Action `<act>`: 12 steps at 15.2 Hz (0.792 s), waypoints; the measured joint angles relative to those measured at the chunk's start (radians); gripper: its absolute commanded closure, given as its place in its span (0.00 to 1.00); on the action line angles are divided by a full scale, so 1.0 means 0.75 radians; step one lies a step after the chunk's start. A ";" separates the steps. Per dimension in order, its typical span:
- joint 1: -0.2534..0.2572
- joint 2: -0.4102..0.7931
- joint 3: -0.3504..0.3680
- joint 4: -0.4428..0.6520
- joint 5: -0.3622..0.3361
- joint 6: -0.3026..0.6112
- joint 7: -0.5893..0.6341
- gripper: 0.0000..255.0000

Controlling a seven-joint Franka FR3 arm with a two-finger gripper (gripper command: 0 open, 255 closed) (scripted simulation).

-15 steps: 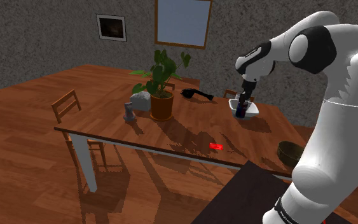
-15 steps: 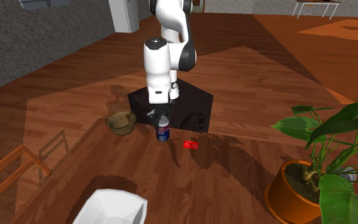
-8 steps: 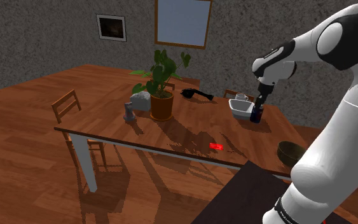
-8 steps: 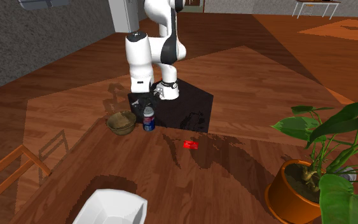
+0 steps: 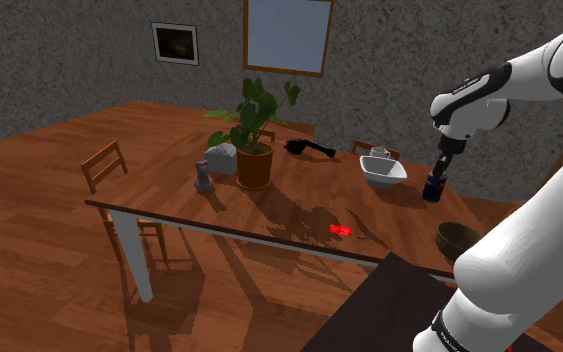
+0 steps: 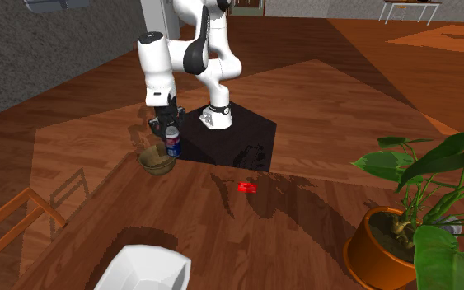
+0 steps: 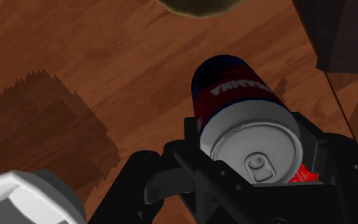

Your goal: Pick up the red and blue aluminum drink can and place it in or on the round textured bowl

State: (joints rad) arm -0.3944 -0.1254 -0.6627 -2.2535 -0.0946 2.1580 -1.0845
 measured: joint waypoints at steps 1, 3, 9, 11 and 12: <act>-0.015 -0.039 -0.007 -0.030 -0.029 -0.002 -0.003 1.00; -0.052 -0.076 -0.042 -0.055 -0.062 -0.004 -0.054 1.00; -0.161 -0.203 -0.124 -0.106 -0.172 -0.047 -0.177 1.00; -0.193 -0.224 -0.161 -0.109 -0.195 -0.054 -0.231 1.00; -0.202 -0.226 -0.175 -0.117 -0.201 -0.045 -0.250 1.00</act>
State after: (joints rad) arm -0.5461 -0.2946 -0.7943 -2.3412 -0.2458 2.1241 -1.2720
